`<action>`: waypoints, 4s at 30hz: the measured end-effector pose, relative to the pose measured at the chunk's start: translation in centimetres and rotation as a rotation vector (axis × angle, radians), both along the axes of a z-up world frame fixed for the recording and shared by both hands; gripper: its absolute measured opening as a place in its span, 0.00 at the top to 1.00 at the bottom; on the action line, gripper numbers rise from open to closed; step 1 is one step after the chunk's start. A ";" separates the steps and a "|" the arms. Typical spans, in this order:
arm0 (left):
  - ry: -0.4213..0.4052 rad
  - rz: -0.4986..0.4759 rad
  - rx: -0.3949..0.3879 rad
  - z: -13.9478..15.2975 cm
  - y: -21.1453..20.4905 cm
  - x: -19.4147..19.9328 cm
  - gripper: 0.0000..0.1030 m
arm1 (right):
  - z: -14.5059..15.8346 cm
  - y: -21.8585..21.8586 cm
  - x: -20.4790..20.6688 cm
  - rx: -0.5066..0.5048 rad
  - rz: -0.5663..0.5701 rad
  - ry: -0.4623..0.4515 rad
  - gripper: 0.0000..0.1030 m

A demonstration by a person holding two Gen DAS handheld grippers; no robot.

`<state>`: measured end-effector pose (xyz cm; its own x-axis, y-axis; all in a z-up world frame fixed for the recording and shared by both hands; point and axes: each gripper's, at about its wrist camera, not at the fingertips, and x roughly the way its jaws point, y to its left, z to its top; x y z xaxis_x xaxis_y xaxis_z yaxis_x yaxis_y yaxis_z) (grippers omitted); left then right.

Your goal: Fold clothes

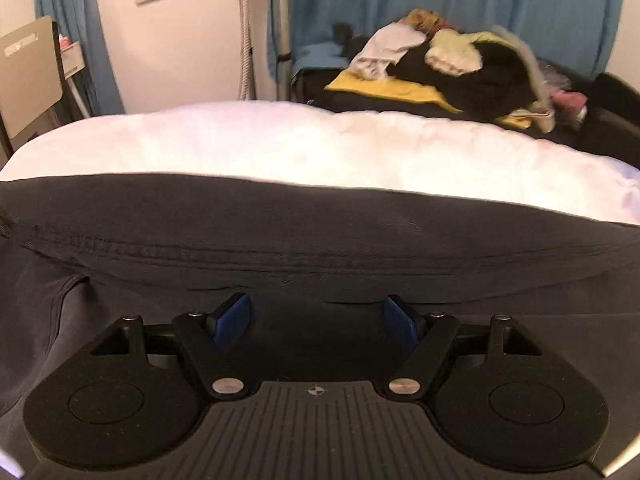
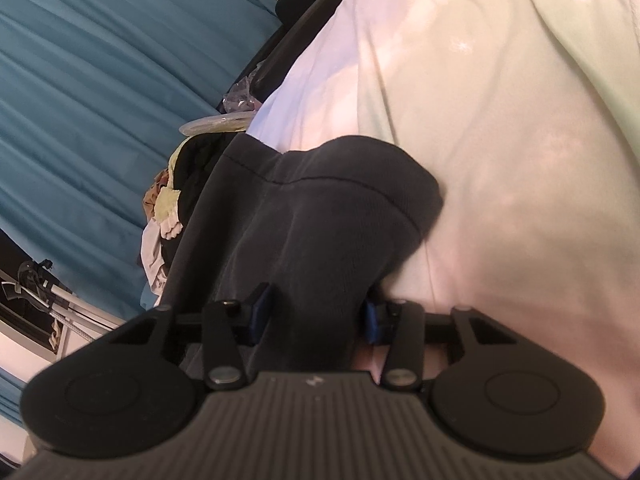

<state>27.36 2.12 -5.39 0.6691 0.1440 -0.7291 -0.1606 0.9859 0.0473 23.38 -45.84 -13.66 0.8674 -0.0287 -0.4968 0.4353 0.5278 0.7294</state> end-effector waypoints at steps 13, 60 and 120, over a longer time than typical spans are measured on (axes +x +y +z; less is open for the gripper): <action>-0.207 -0.087 -0.027 3.5 -0.6 -1.8 0.18 | -1.1 -1.7 -1.3 0.149 -0.053 -0.117 0.54; -0.395 -0.028 -0.278 4.5 5.6 -13.9 0.06 | 14.5 12.5 0.2 -0.392 0.286 -0.408 0.87; -0.342 0.242 -0.217 -1.2 10.2 -13.5 0.08 | 4.6 35.8 -3.8 -1.180 1.230 -0.344 0.35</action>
